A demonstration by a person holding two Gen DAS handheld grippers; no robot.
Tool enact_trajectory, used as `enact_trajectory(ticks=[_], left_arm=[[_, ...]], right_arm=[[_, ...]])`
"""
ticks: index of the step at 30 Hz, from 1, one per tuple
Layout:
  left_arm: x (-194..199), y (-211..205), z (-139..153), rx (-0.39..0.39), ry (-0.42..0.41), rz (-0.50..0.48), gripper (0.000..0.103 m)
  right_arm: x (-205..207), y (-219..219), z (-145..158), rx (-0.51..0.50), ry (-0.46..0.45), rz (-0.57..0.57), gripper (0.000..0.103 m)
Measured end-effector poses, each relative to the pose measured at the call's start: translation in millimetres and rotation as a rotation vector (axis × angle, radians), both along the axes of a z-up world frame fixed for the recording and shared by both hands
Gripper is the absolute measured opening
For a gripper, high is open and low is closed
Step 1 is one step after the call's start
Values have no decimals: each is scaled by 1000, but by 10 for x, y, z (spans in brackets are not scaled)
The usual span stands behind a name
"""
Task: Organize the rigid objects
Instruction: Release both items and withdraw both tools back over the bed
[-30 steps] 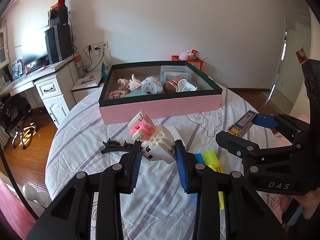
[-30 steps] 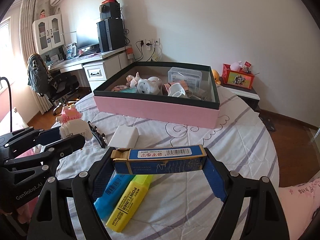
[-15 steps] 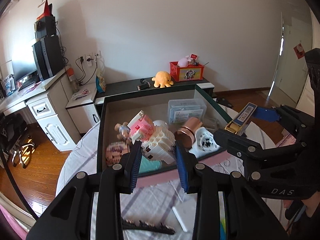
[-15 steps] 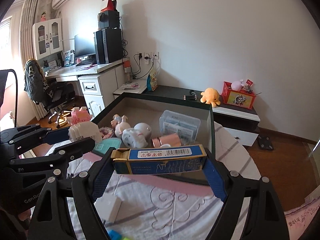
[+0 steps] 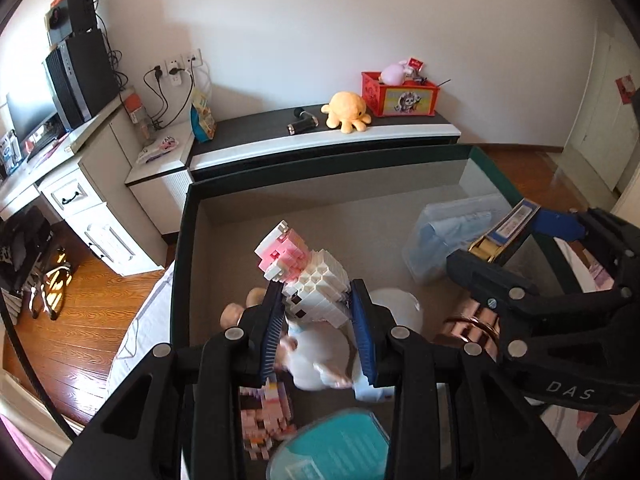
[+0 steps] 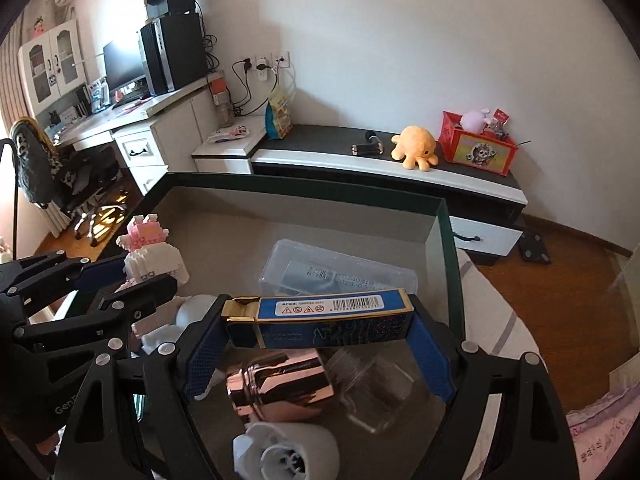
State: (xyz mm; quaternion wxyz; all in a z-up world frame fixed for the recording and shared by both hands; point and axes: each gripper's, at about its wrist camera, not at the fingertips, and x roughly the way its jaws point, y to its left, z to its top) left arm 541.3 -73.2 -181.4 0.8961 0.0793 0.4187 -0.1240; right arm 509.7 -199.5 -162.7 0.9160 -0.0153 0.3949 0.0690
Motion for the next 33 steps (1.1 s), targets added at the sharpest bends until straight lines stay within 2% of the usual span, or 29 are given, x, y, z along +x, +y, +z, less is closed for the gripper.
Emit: enact_trajectory(ticks=[2,6,7,8,10,14,18,21,25,33], left_arm=[[87,-17,-55,-8,19,9,34],[156,-48,-93,25,24,55,36],[142,-36,-76,31,9,67,42],[143,-16,-74,44,1,81,54],[102,38,-46,43,-9,103,67],[-101,182,111,-7,-46,98,81],[-511,289,375,-30,-138,113,91],[-920,383,586,-36,-228,126,97],[-1535,482,825,-50,-326,148,100],[-2673,663,1065,-91,-430,192,102]], right_arm=[[83,1,-10,-27,-2,-12,85],[104,61,-6,-76,7,-26,86],[113,67,-10,-87,16,-30,86],[108,73,-12,-93,21,-33,86],[59,35,4,-83,7,-41,86],[-177,-52,142,-22,-47,-42,89],[-552,-39,383,1,-120,-37,91],[-954,-15,566,-1,-184,-42,103],[-1507,33,745,19,-251,-32,103],[-2606,119,991,36,-351,-32,103]])
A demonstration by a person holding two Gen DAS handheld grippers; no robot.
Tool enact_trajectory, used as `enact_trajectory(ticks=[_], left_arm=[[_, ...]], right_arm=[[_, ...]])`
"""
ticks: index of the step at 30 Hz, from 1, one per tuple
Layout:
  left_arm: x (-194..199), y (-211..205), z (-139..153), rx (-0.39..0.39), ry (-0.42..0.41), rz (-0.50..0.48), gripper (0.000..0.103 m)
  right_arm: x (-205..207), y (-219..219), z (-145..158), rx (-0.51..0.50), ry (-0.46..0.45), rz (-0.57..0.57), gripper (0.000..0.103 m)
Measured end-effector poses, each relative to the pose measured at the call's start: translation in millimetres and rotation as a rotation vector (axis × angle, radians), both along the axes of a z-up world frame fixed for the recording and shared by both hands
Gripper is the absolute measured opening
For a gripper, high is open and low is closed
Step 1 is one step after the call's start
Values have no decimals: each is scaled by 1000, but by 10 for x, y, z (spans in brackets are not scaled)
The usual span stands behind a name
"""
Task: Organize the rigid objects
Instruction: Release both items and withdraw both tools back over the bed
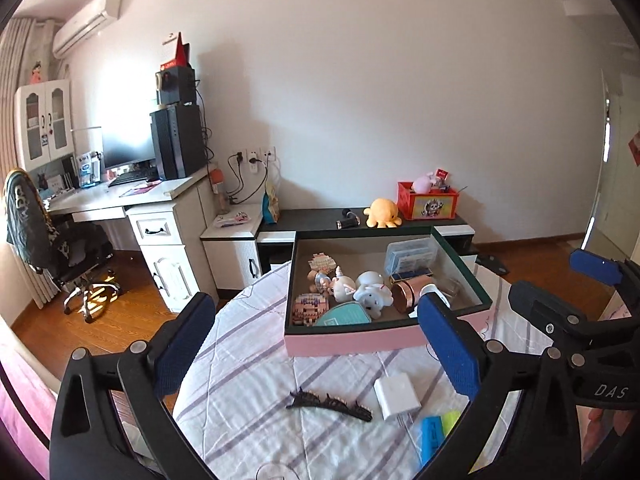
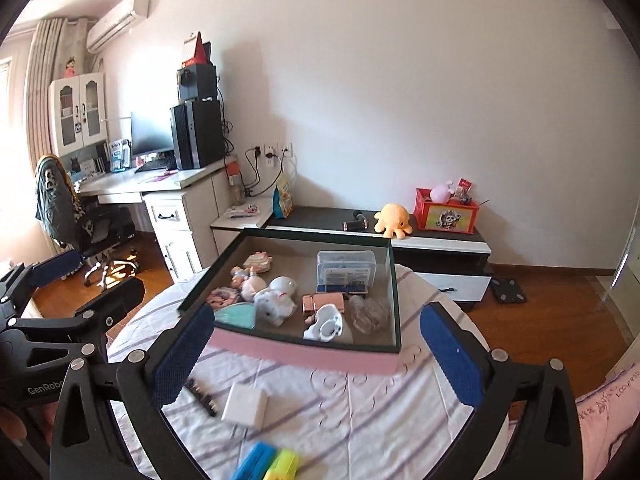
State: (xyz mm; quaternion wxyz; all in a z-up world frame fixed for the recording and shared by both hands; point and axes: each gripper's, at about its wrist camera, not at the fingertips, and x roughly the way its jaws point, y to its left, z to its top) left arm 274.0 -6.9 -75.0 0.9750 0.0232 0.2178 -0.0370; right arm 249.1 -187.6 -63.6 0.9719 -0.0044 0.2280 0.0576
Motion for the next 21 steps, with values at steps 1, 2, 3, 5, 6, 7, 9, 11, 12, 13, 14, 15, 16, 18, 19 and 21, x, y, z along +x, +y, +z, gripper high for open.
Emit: enact_trajectory(ticks=[1,2,3,5,6,7,9,11,12,13,14,15,16,18,19,21], left_arm=[[-142,18,17,-6,-12,3,102],[-279,22,28,-6,-17,3,102],[-410,31,41,-10,-22,5,102],[-649,50,70,-10,-37,16,102],[-761,55,83,-10,-49,21,102],[-864,54,90,-5,-59,24,102],[-1048,82,126,2,-80,29,102],[-1195,96,157,12,-99,34,103],[-1271,95,163,15,-106,37,103],[-1344,102,171,16,-112,40,103],[-1414,113,184,14,-118,46,103],[-1489,125,196,13,-125,52,103],[-1549,130,208,12,-134,57,103],[-1665,134,241,12,-146,63,103],[-1715,129,256,13,-151,65,103],[-1802,127,284,16,-160,65,103]], right_arm=[[-121,16,22,-3,-14,-4,103],[-254,32,44,-9,-28,-7,103],[-399,56,66,-16,-42,-8,103],[-654,94,104,-17,-67,-16,103],[-769,112,110,-15,-77,-16,103],[-885,122,122,-10,-84,-14,103],[-1066,139,139,3,-94,-16,103],[-1223,172,160,3,-104,-16,103],[-1295,187,174,0,-111,-15,103],[-1362,200,188,-1,-118,-18,103],[-1422,211,197,-1,-119,-16,103],[-1469,212,207,1,-124,-13,103],[-1538,211,219,2,-132,-13,103],[-1653,224,249,-2,-146,-15,103],[-1721,228,262,-4,-154,-16,103],[-1805,222,282,-3,-166,-18,103]])
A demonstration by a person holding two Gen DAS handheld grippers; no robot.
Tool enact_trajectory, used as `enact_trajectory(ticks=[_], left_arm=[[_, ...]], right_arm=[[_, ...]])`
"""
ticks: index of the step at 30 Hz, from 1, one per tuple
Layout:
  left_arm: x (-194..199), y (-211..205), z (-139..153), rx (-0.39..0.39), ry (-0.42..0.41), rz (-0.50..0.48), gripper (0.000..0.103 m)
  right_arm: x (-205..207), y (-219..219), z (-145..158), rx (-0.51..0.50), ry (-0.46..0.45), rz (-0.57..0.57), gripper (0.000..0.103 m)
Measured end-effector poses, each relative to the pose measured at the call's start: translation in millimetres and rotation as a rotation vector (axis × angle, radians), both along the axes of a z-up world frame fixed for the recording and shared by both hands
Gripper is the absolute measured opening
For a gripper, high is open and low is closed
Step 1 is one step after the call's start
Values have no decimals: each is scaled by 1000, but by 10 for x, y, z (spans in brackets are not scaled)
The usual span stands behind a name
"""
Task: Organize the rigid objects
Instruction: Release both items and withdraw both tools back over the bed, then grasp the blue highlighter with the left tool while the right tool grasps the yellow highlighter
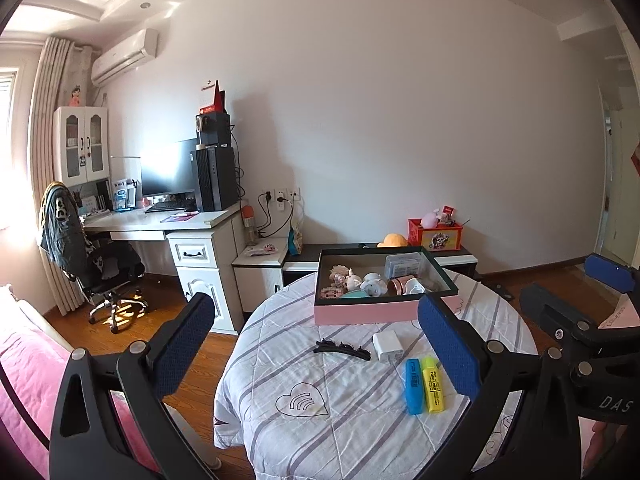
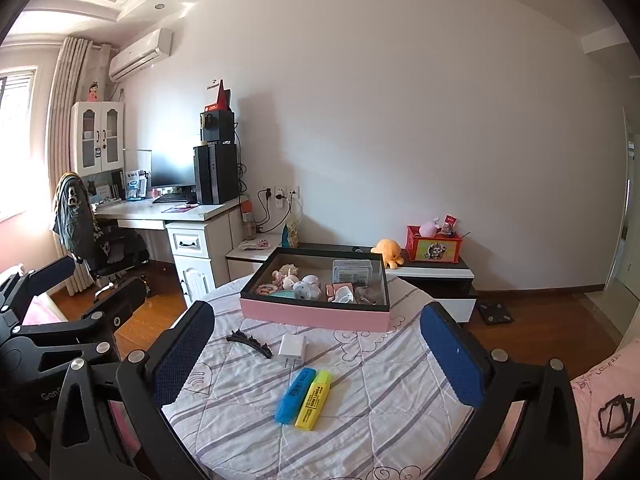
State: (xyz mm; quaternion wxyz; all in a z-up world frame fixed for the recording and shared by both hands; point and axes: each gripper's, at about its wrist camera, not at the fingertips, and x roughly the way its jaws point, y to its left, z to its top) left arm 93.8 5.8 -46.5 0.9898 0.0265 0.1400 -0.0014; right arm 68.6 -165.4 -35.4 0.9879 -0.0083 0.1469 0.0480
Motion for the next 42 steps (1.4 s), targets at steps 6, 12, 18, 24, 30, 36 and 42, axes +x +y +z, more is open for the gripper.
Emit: enact_trajectory(ticks=[6,12,18,24,30,36,42], left_arm=[[-146,-12,60,9,-27,4,103],[-155,-34,59,3,-22,-10,103],[-92,-67,23,1,0,-19,103],[-20,-84,-47,-10,17,-29,103],[36,-88,-102,-11,28,-34,103],[227,-80,-299,-13,85,-47,103],[484,-108,-588,-7,172,-63,103]], right_arm=[[-149,-12,43,9,-22,-6,103],[-180,-27,53,-2,-26,-27,103],[-155,-55,5,-2,-8,-39,103],[-109,-85,-29,-4,8,-46,103],[-49,-98,-84,0,27,-41,103],[115,-90,-239,-4,76,-37,103],[376,-117,-516,3,160,-30,103]])
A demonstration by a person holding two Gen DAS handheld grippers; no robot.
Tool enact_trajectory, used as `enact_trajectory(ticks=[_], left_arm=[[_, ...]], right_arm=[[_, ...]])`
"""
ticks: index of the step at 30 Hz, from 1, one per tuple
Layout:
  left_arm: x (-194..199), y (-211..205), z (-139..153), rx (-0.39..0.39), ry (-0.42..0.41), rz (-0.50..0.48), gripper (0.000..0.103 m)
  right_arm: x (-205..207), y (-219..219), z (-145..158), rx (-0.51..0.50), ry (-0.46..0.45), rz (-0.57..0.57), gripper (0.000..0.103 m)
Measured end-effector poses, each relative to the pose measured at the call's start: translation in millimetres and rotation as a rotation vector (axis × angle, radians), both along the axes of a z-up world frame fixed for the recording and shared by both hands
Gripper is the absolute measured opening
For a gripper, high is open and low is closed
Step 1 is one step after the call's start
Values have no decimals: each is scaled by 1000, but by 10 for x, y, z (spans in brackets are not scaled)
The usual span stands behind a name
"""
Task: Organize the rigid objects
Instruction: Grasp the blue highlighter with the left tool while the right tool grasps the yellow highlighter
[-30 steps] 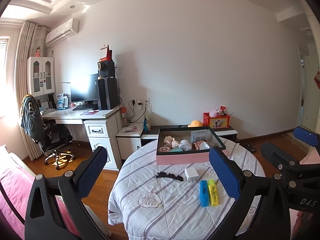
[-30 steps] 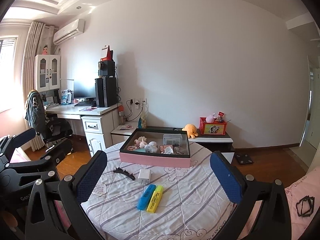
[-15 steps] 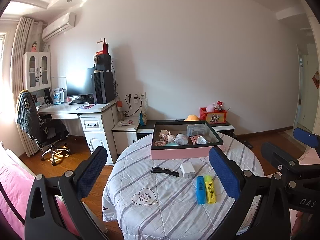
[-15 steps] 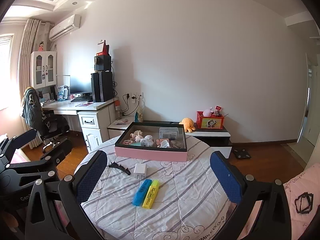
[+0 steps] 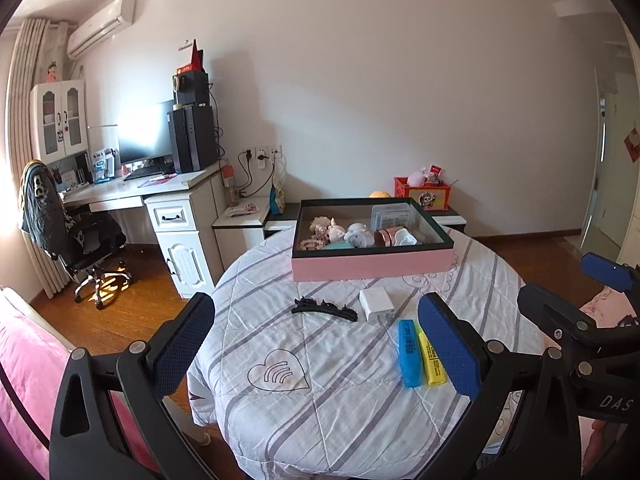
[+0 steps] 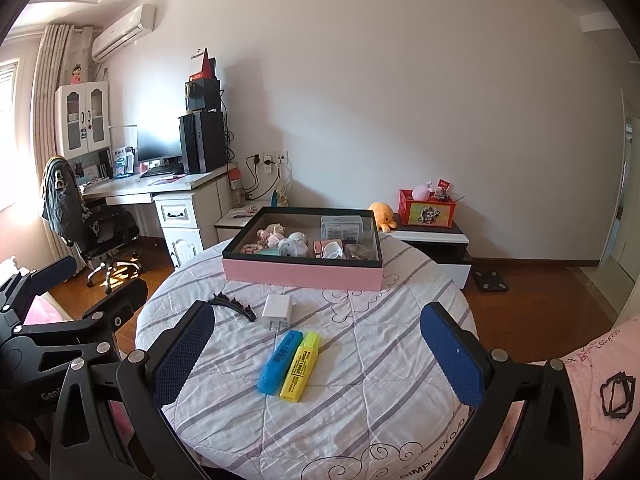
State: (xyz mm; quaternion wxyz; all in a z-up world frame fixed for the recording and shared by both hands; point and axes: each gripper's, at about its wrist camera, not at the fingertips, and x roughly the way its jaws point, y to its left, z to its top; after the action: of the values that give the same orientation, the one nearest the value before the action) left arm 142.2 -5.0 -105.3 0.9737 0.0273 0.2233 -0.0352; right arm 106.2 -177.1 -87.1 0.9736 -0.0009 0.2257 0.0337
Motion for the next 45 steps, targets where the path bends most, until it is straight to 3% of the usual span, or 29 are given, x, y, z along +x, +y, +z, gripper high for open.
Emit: enact_trajectory(ticks=[5,18,30,33,37,38,41,45], left_arm=[[229,-26,-334,-3,109,-40,103],[556,-65,-926,31,272,-58,103],[718,-80,-1043,27,307,-67,103],[756,-151,-1065,23,313,-82,103],[804,-363,-1084,22,327,-139,103],[813,-432,-1090,27,327,-156,103],[871,-644,-1139,49,338,-204,103],[1040,-831,-1254,83,381,-189,103]], right_arm=[[225,-34,-293,-10,80,-11,103],[759,-90,-1223,-60,346,-38,103],[1111,35,-1378,-86,391,15,101],[1155,-46,-1417,-62,385,32,82],[1167,-186,-1376,-65,363,36,38],[1174,-254,-1376,-57,362,38,31],[1167,-454,-1361,-36,353,13,27],[1159,-653,-1365,-2,342,-21,27]])
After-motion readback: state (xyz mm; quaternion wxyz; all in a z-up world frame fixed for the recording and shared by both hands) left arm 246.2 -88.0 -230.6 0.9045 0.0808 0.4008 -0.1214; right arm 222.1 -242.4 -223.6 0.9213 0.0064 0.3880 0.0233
